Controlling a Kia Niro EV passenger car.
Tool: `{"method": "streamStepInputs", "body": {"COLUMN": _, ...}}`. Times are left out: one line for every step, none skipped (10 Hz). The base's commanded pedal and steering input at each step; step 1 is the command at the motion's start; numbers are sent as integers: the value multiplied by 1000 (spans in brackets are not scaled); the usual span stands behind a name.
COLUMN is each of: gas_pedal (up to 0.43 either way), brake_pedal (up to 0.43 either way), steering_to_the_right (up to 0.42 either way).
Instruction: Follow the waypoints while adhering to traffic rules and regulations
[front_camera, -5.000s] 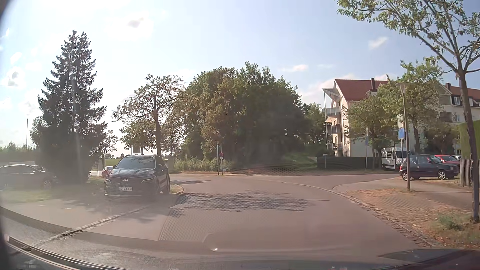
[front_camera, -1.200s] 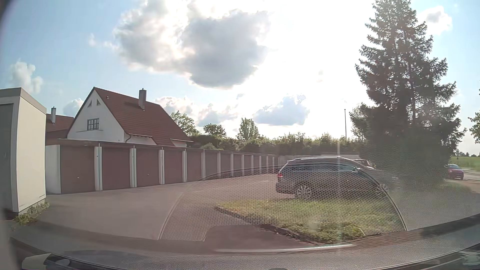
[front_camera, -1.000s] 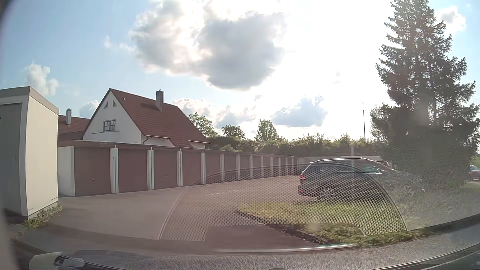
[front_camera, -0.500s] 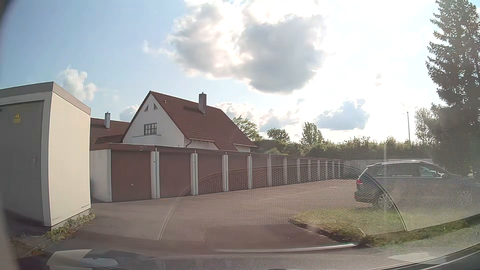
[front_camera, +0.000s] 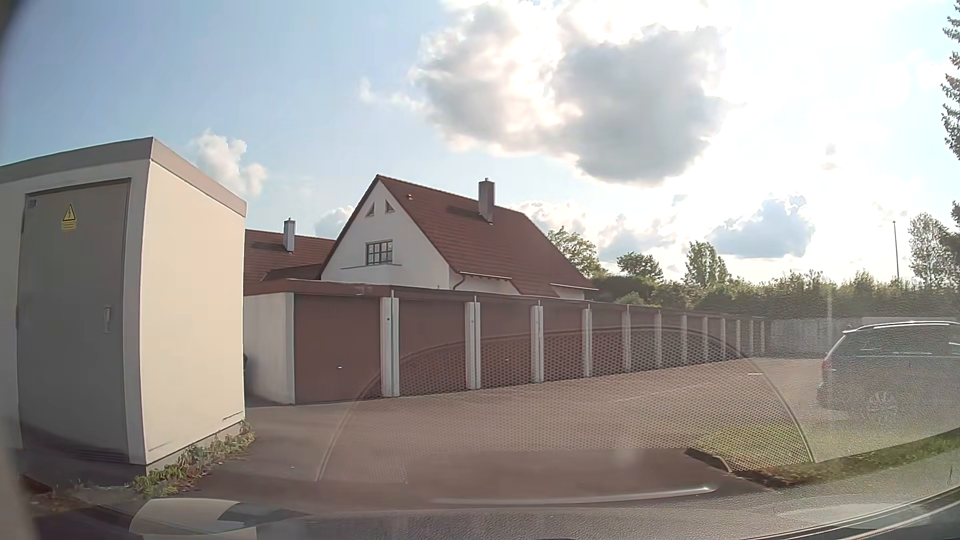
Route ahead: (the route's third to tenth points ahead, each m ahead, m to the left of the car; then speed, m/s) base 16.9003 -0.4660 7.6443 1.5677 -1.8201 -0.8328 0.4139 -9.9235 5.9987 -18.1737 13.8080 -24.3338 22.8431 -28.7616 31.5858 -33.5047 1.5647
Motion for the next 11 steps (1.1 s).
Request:
{"method": "streamStepInputs", "body": {"gas_pedal": 0, "brake_pedal": 12, "steering_to_the_right": -539}}
{"method": "streamStepInputs", "body": {"gas_pedal": 0, "brake_pedal": 18, "steering_to_the_right": -513}}
{"method": "streamStepInputs", "body": {"gas_pedal": 0, "brake_pedal": 12, "steering_to_the_right": -469}}
{"method": "streamStepInputs", "body": {"gas_pedal": 0, "brake_pedal": 12, "steering_to_the_right": -408}}
{"method": "streamStepInputs", "body": {"gas_pedal": 0, "brake_pedal": 12, "steering_to_the_right": -349}}
{"method": "streamStepInputs", "body": {"gas_pedal": 0, "brake_pedal": 18, "steering_to_the_right": -276}}
{"method": "streamStepInputs", "body": {"gas_pedal": 0, "brake_pedal": 12, "steering_to_the_right": -222}}
{"method": "streamStepInputs", "body": {"gas_pedal": 0, "brake_pedal": 18, "steering_to_the_right": -158}}
{"method": "streamStepInputs", "body": {"gas_pedal": 0, "brake_pedal": 12, "steering_to_the_right": -125}}
{"method": "streamStepInputs", "body": {"gas_pedal": 0, "brake_pedal": 12, "steering_to_the_right": -105}}
{"method": "streamStepInputs", "body": {"gas_pedal": 0, "brake_pedal": 18, "steering_to_the_right": -68}}
